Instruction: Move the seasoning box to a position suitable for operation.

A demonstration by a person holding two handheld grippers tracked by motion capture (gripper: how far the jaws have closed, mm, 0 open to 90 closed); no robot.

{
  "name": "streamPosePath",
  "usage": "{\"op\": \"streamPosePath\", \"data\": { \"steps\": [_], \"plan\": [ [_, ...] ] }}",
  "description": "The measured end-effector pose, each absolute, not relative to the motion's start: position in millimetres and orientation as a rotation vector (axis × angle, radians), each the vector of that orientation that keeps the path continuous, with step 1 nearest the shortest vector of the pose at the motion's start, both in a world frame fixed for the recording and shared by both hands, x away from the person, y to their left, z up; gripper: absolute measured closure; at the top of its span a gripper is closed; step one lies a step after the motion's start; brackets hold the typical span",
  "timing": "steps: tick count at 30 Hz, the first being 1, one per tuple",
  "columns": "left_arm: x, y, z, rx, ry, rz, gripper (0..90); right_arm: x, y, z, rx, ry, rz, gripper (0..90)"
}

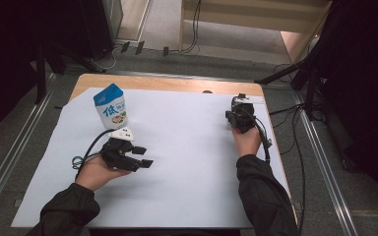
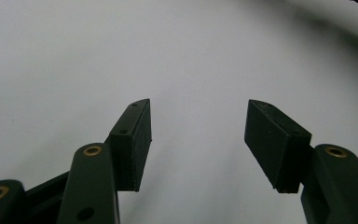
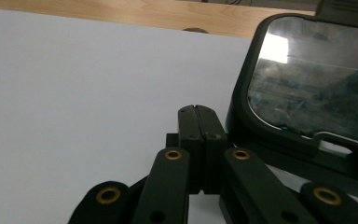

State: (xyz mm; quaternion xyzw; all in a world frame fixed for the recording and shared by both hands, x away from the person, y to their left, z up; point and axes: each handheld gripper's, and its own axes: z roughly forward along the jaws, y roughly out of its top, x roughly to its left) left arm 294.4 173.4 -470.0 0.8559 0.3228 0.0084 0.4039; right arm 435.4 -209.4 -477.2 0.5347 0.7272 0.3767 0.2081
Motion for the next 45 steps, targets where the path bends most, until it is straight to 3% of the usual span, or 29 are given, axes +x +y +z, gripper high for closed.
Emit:
{"op": "streamPosePath", "data": {
  "steps": [13,19,24,27,39,45],
  "plan": [
    [305,164,-470,2.168,0.795,0.000,41.6,421,-231,-480,1.509,2.020,1.072,90.0],
    [306,165,-470,2.161,0.798,-0.005,41.3,414,-231,-470,1.456,2.062,1.180,76.5],
    [305,166,-469,2.164,0.801,-0.001,41.0,408,-231,-463,1.432,2.069,1.225,59.9],
    [304,166,-469,2.170,0.799,-0.003,40.9,405,-234,-458,1.417,2.064,1.238,55.6],
    [303,166,-469,2.177,0.806,-0.001,40.7,392,-255,-451,1.383,1.999,1.275,55.4],
    [303,165,-470,2.182,0.803,-0.003,40.6,392,-267,-449,1.408,1.935,1.273,44.6]
  ]
}}
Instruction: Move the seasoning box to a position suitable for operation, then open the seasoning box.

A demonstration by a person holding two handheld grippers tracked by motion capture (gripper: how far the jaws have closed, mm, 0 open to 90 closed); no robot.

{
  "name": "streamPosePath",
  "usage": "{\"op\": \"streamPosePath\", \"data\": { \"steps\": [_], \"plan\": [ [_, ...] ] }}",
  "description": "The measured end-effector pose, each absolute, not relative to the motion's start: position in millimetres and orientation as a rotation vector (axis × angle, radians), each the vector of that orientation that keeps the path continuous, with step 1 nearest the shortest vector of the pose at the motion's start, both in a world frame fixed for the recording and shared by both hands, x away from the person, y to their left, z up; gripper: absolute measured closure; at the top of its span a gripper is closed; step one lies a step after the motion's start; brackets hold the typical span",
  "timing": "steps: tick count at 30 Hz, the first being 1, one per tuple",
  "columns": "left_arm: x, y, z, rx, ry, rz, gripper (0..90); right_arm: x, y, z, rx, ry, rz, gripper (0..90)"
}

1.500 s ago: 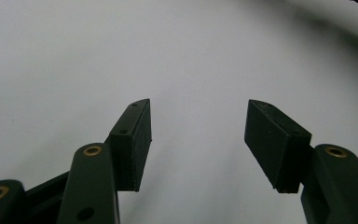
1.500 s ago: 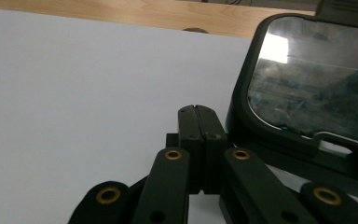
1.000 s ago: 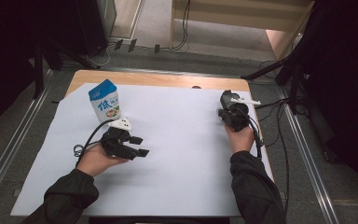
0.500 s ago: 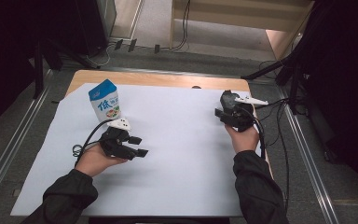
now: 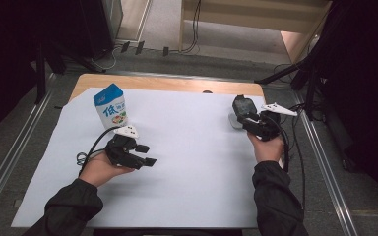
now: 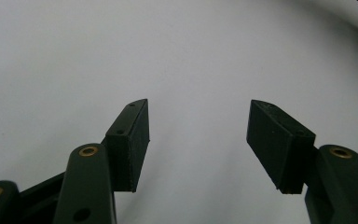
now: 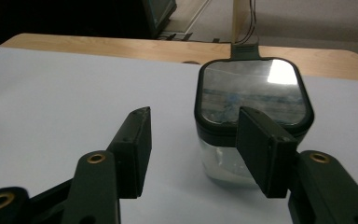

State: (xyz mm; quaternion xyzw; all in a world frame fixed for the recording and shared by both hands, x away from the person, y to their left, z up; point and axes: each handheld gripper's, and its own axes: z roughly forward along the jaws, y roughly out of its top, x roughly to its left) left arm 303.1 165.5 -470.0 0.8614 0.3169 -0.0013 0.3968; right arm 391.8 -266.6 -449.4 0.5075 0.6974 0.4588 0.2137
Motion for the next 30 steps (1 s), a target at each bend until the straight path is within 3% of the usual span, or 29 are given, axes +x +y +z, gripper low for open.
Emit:
{"op": "streamPosePath", "data": {
  "steps": [12,30],
  "plan": [
    [303,165,-471,2.186,0.801,-0.009,40.2,404,-275,-460,1.513,1.906,1.202,14.8],
    [291,179,-472,2.160,0.837,0.015,40.3,431,-271,-476,1.513,1.875,1.171,13.7]
  ]
}}
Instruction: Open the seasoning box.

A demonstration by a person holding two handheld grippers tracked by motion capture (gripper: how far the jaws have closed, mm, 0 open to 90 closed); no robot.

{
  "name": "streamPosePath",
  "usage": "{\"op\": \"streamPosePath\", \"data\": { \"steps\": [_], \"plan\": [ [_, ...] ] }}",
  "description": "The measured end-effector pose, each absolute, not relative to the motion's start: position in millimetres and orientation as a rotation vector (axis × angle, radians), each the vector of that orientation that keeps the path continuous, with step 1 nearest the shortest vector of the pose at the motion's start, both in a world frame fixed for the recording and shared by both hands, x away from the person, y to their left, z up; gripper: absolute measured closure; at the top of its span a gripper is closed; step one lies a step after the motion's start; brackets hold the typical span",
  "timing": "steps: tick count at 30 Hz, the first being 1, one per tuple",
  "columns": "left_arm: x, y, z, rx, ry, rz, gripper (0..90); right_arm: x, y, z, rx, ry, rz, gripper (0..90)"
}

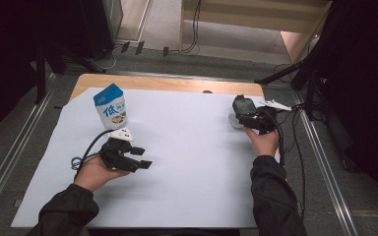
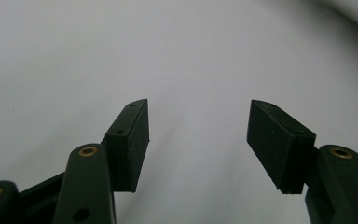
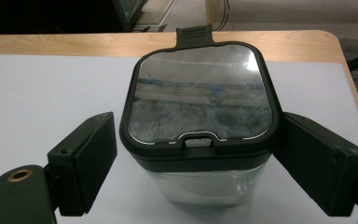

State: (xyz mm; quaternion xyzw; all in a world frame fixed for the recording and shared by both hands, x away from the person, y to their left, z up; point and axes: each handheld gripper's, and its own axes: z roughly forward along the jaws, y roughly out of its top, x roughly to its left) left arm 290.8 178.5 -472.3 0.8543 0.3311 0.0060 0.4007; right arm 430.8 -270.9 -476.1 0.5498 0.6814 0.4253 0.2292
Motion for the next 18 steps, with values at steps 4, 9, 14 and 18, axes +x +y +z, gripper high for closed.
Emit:
{"op": "streamPosePath", "data": {
  "steps": [4,9,14,18],
  "plan": [
    [287,182,-472,2.157,0.851,0.023,40.4,434,-267,-480,1.494,1.865,1.145,13.7],
    [283,185,-473,2.152,0.869,0.028,40.4,437,-265,-484,1.504,1.852,1.146,12.9],
    [281,188,-474,2.149,0.879,0.029,40.4,446,-260,-488,1.524,1.869,1.094,12.5],
    [280,189,-474,2.148,0.888,0.033,40.4,451,-259,-493,1.538,1.880,1.083,12.5]
  ]
}}
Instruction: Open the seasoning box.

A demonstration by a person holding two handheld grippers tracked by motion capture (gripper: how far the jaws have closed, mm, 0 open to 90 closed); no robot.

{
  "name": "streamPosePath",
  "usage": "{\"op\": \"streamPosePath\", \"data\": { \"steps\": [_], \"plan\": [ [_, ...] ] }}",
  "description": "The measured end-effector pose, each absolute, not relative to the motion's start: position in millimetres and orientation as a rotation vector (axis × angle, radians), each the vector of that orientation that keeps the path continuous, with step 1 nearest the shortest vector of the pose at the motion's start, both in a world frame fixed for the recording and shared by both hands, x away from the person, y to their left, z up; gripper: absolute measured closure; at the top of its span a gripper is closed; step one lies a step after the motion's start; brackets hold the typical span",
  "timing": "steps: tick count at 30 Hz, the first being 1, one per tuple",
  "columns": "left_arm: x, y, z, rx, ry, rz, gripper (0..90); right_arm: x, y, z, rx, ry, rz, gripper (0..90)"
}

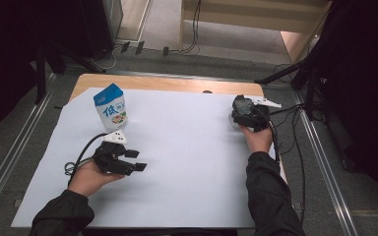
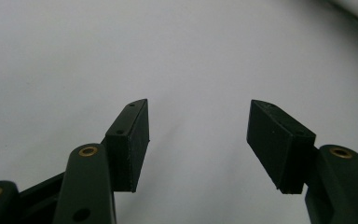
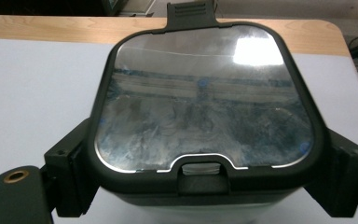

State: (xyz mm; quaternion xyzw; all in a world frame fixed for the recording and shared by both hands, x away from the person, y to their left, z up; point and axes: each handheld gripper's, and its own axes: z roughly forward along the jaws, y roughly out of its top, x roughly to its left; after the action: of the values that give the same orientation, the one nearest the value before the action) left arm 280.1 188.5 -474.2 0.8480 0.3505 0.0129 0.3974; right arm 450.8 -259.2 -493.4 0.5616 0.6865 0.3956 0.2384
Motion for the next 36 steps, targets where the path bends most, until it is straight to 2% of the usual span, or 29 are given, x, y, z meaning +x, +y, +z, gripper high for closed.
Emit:
{"op": "streamPosePath", "data": {
  "steps": [12,24,36],
  "plan": [
    [280,188,-475,2.150,0.884,0.035,40.5,458,-258,-503,1.541,1.874,1.097,12.1],
    [280,190,-474,2.146,0.889,0.039,40.5,454,-253,-498,1.463,1.882,1.020,16.0],
    [282,190,-473,2.130,0.890,0.033,40.6,446,-250,-485,1.481,1.879,1.107,16.1]
  ]
}}
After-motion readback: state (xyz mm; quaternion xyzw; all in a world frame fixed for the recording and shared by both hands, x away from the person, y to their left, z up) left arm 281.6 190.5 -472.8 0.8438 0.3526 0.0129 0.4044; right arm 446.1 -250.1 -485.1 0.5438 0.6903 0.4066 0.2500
